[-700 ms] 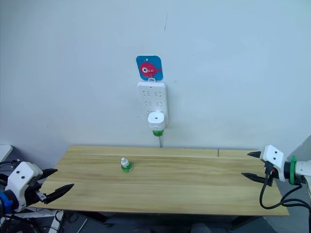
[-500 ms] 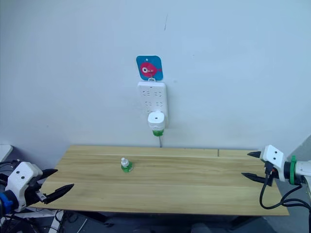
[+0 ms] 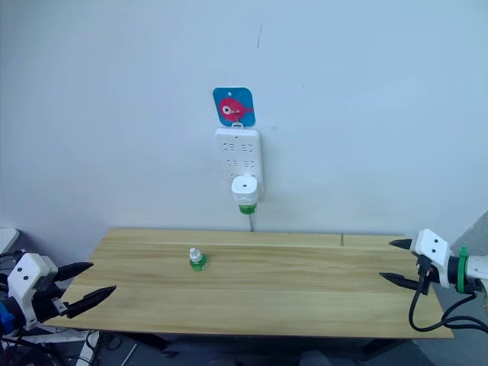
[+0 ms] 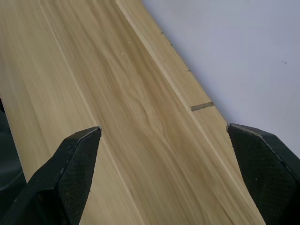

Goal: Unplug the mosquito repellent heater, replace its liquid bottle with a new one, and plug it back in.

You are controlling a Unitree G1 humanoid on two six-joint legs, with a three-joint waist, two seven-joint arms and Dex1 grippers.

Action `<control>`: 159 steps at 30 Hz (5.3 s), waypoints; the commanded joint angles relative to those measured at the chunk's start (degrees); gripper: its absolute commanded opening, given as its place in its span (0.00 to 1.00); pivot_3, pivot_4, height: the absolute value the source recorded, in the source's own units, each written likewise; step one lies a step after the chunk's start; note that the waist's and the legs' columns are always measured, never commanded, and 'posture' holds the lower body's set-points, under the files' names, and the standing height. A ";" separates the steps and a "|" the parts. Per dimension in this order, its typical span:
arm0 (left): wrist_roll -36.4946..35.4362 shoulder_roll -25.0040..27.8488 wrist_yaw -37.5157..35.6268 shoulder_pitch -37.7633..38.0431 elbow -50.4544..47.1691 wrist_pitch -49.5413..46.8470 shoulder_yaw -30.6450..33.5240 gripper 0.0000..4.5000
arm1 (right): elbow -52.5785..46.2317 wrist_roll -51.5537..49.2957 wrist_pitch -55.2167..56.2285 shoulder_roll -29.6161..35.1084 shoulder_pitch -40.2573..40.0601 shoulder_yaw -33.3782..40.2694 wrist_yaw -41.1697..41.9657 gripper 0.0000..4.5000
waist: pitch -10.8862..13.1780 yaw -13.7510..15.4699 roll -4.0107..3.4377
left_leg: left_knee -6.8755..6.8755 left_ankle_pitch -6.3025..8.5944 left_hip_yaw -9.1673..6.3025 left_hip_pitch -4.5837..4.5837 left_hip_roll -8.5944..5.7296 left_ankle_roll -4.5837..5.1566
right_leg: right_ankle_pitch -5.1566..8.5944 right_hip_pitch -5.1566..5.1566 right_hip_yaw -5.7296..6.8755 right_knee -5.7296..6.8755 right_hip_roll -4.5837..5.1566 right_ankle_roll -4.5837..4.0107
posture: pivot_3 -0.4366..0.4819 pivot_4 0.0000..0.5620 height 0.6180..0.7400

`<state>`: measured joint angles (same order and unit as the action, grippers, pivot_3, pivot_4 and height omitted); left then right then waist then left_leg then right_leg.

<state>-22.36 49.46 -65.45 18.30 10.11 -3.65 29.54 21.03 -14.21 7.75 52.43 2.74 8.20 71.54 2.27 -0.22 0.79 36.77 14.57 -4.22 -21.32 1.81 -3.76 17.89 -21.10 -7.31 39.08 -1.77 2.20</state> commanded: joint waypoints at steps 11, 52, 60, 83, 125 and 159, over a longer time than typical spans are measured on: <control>-3.00 3.32 -1.22 -1.95 -0.02 -4.93 2.13 1.00 | -0.78 -0.27 3.46 0.98 -3.95 2.01 0.34 0.99 | 0.00 -0.52 0.00 | 0.00 0.00 0.00 0.05 0.02 0.00 | 0.00 0.00 0.01 0.02 -0.01 0.00 | 0.51 0.00 1.00; 3.42 -10.80 8.92 -47.17 11.94 -6.49 -20.00 1.00 | -56.03 -15.47 -32.42 -12.48 -1.36 -1.09 -28.69 0.99 | 1.86 -6.77 0.22 | 0.16 0.00 -0.32 -0.48 -0.04 -0.01 | -0.33 -0.23 0.08 -0.01 -0.08 0.57 | 0.32 0.11 1.00; 5.69 -12.26 7.41 -53.13 20.55 -3.64 -22.39 1.00 | -56.94 -15.44 -33.48 -12.37 -0.26 -1.90 -29.46 0.99 | 1.99 -7.27 0.25 | 0.18 0.00 -0.35 -0.50 -0.07 -0.01 | -0.33 -0.22 0.11 0.00 -0.08 0.59 | 0.32 0.12 1.00; 10.63 -16.17 2.98 -65.44 39.46 5.81 -24.93 1.00 | -62.62 -18.35 -41.01 -12.94 3.04 -2.20 -33.64 0.99 | 2.34 -7.70 0.27 | 0.23 -0.01 -0.44 -0.56 -0.12 -0.01 | -0.37 -0.20 0.14 -0.01 -0.09 0.65 | 0.27 0.13 1.00; 7.21 -15.97 -3.56 -64.69 32.30 -0.73 -22.51 0.47 | -61.80 -17.60 -40.37 -14.95 4.81 -6.10 -34.56 1.00 | 2.89 -9.54 0.51 | 0.18 -0.02 -0.57 -0.77 -0.13 0.00 | -0.38 -0.33 0.21 -0.04 -0.08 0.67 | 0.26 0.11 1.00; 4.42 -15.29 -1.65 -57.30 18.84 -8.63 -23.19 0.30 | -40.85 2.45 -59.73 -51.08 33.05 -27.05 -62.12 1.00 | 2.98 -10.78 0.35 | 0.17 -0.02 -1.12 -0.83 -0.20 -0.02 | -0.55 -0.30 0.63 0.03 0.06 0.38 | 0.29 0.13 1.00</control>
<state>-17.93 34.02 -66.89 -38.99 31.11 -12.24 7.22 -19.32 -12.39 -51.98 2.47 33.95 -19.06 10.27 5.25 -11.00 1.14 36.93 14.55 -5.35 -22.15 1.62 -3.78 17.34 -21.40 -6.68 39.11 -1.71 2.58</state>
